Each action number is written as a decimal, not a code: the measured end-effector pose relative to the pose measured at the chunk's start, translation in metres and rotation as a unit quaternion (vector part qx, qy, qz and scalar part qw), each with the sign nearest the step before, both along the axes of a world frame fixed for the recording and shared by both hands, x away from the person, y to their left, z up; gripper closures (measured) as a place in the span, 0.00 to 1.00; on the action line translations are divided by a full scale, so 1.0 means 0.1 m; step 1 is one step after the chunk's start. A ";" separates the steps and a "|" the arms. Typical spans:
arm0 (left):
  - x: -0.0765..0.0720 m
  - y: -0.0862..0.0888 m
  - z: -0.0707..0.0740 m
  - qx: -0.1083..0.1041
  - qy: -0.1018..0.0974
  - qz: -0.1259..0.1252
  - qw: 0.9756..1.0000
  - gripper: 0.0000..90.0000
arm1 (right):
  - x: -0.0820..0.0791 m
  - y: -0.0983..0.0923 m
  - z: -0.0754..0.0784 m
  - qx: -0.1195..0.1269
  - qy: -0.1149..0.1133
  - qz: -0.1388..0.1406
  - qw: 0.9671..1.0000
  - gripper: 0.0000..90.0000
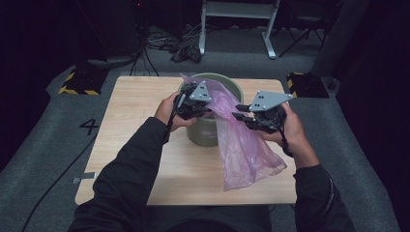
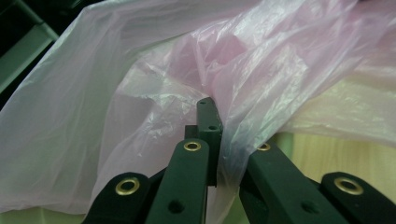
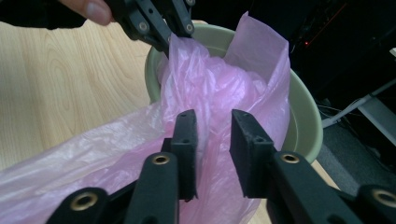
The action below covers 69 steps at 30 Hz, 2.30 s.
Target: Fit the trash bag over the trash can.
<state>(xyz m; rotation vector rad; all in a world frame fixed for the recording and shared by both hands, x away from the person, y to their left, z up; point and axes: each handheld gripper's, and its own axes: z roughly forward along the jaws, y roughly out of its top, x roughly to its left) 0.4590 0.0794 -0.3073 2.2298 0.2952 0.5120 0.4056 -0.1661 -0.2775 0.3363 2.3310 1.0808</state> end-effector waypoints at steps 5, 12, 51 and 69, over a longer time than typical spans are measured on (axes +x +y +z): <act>0.01 0.07 0.00 -0.004 0.004 0.016 1.000 1.00 | 0.01 0.00 -0.01 0.022 0.001 0.007 1.000 0.54; 0.12 0.21 -0.02 -0.028 0.021 0.062 0.997 1.00 | 0.05 0.02 -0.09 0.050 0.026 0.008 0.998 0.37; -0.22 0.46 -0.05 -0.106 -0.014 0.033 0.994 0.28 | 0.63 0.37 -0.34 0.002 0.157 -0.059 0.986 1.00; -0.32 0.13 -0.12 -0.073 -0.012 0.003 0.997 0.54 | 0.66 0.36 -0.38 0.012 0.156 -0.065 0.985 0.92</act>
